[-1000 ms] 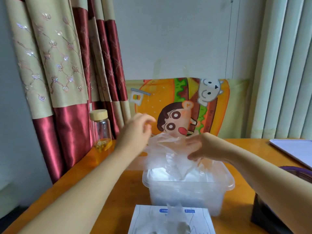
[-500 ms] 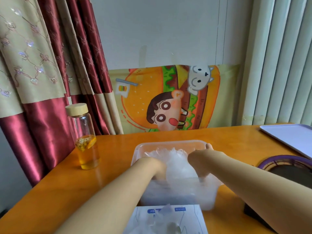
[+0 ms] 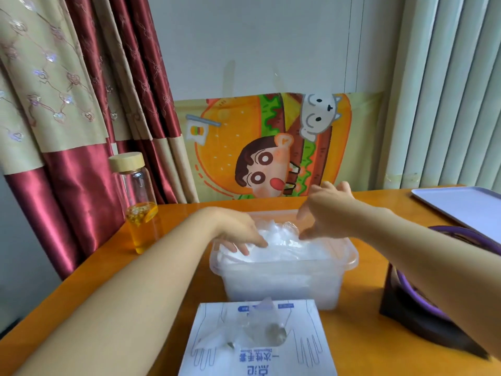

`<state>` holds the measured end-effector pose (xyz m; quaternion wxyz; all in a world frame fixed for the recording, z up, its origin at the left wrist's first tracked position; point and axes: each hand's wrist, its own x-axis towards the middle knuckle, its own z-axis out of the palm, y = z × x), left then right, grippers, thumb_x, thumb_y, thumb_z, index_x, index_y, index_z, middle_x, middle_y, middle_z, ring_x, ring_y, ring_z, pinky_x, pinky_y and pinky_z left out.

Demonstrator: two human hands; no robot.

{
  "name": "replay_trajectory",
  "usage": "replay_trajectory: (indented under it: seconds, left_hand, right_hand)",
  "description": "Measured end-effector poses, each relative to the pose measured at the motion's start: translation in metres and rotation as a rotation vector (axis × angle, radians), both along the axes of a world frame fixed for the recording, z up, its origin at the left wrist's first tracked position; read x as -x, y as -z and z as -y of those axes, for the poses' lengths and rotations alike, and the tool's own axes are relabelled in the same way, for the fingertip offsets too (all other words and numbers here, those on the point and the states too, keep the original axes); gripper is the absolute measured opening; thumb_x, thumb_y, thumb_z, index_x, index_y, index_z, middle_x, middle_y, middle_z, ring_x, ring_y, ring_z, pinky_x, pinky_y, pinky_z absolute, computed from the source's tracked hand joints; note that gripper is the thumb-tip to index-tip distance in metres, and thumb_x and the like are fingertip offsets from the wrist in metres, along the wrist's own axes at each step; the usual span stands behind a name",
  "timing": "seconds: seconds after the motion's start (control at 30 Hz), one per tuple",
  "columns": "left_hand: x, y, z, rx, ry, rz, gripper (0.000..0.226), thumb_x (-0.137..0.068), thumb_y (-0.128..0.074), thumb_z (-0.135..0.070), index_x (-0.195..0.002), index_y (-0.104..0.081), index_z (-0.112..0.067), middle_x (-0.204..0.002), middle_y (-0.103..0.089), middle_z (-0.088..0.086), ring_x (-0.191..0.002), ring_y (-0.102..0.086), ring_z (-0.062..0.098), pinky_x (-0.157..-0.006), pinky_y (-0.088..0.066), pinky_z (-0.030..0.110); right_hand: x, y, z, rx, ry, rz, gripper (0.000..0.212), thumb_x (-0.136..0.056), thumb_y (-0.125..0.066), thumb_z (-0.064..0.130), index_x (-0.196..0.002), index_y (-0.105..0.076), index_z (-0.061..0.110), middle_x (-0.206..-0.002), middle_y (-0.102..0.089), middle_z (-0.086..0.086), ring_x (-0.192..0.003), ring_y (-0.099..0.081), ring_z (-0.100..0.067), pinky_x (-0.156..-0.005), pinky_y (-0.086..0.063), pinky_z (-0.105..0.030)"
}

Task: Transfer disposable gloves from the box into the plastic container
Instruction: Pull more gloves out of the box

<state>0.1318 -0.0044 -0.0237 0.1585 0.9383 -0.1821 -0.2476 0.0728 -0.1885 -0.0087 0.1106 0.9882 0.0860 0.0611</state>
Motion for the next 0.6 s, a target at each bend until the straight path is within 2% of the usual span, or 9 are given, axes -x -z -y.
replay_trajectory:
  seconds: [0.03, 0.1, 0.17, 0.23, 0.3, 0.37, 0.43, 0.5, 0.6]
  left_hand:
    - [0.006, -0.006, -0.006, 0.043, -0.004, 0.053, 0.05, -0.096, -0.054, -0.035, -0.14, -0.048, -0.011, -0.143, -0.049, -0.002, -0.104, -0.063, 0.011, -0.093, -0.051, 0.026]
    - [0.021, -0.015, -0.02, 0.128, 0.008, 0.156, 0.043, -0.099, -0.049, -0.032, -0.138, -0.05, -0.016, -0.143, -0.048, -0.005, -0.103, -0.064, 0.01, -0.09, -0.053, 0.026]
    - [0.037, -0.017, -0.033, 0.231, -0.005, 0.238, 0.039, -0.099, -0.048, -0.03, -0.136, -0.051, -0.02, -0.131, -0.057, -0.006, -0.092, -0.066, 0.003, -0.078, -0.054, 0.018]
    - [0.051, -0.014, -0.045, 0.329, -0.02, 0.314, 0.032, -0.098, -0.05, -0.028, -0.13, -0.055, -0.026, -0.115, -0.061, -0.009, -0.077, -0.065, -0.001, -0.064, -0.052, 0.011]
    - [0.066, -0.01, -0.054, 0.404, -0.021, 0.385, 0.023, -0.097, -0.052, -0.026, -0.119, -0.06, -0.03, -0.11, -0.061, -0.015, -0.076, -0.066, 0.002, -0.062, -0.053, 0.015]
    - [0.079, -0.003, -0.061, 0.476, -0.022, 0.401, 0.015, -0.095, -0.056, -0.025, -0.106, -0.063, -0.033, -0.104, -0.062, -0.018, -0.074, -0.066, 0.004, -0.062, -0.053, 0.02]
    - [0.092, 0.008, -0.065, 0.522, -0.011, 0.367, 0.012, -0.093, -0.06, -0.023, -0.097, -0.063, -0.033, -0.099, -0.063, -0.016, -0.071, -0.065, 0.004, -0.06, -0.05, 0.019]
    - [0.101, 0.024, -0.068, 0.481, 0.003, 0.284, 0.012, -0.09, -0.065, -0.028, -0.1, -0.061, -0.033, -0.1, -0.063, -0.014, -0.08, -0.065, 0.005, -0.067, -0.052, 0.019]
    - [0.109, 0.05, -0.064, 0.257, 0.067, 0.175, 0.046, -0.081, -0.071, -0.045, -0.122, -0.053, -0.035, -0.113, -0.06, -0.015, -0.101, -0.061, 0.006, -0.091, -0.051, 0.025]
  right_hand:
    - [0.009, -0.003, -0.003, -0.131, -0.11, 0.037, 0.042, -0.083, -0.064, 0.05, -0.12, -0.063, 0.03, -0.111, -0.054, 0.004, -0.112, -0.047, -0.017, -0.091, -0.037, -0.031]
    - [0.033, -0.005, -0.018, -0.323, -0.277, -0.044, 0.031, -0.085, -0.065, 0.042, -0.113, -0.067, 0.028, -0.105, -0.064, 0.011, -0.092, -0.057, -0.005, -0.076, -0.045, -0.017]
    - [0.055, 0.004, -0.036, -0.353, -0.335, -0.195, 0.037, -0.083, -0.064, 0.05, -0.115, -0.064, 0.032, -0.102, -0.067, 0.016, -0.081, -0.057, -0.001, -0.072, -0.046, -0.016]
    - [0.065, 0.023, -0.05, -0.311, -0.333, -0.265, 0.055, -0.079, -0.065, 0.056, -0.128, -0.054, 0.031, -0.114, -0.064, 0.015, -0.084, -0.055, -0.002, -0.075, -0.044, -0.017]
    - [0.069, 0.044, -0.059, -0.27, -0.312, -0.281, 0.067, -0.079, -0.067, 0.053, -0.137, -0.045, 0.027, -0.127, -0.058, 0.008, -0.101, -0.055, -0.01, -0.085, -0.044, -0.022]
    - [0.069, 0.06, -0.063, -0.234, -0.287, -0.309, 0.063, -0.082, -0.068, 0.045, -0.137, -0.047, 0.023, -0.129, -0.056, 0.002, -0.112, -0.054, -0.016, -0.09, -0.043, -0.026]
    - [0.066, 0.073, -0.063, -0.226, -0.266, -0.316, 0.043, -0.086, -0.066, 0.034, -0.125, -0.058, 0.018, -0.12, -0.061, -0.003, -0.109, -0.056, -0.021, -0.089, -0.046, -0.029]
    - [0.063, 0.079, -0.063, -0.328, -0.241, -0.258, 0.024, -0.09, -0.06, 0.026, -0.111, -0.064, 0.014, -0.11, -0.066, -0.005, -0.1, -0.06, -0.023, -0.083, -0.049, -0.031]
    - [0.06, 0.075, -0.061, -0.564, -0.228, -0.159, 0.016, -0.094, -0.048, 0.014, -0.101, -0.063, 0.014, -0.099, -0.065, -0.005, -0.085, -0.058, -0.022, -0.066, -0.043, -0.023]
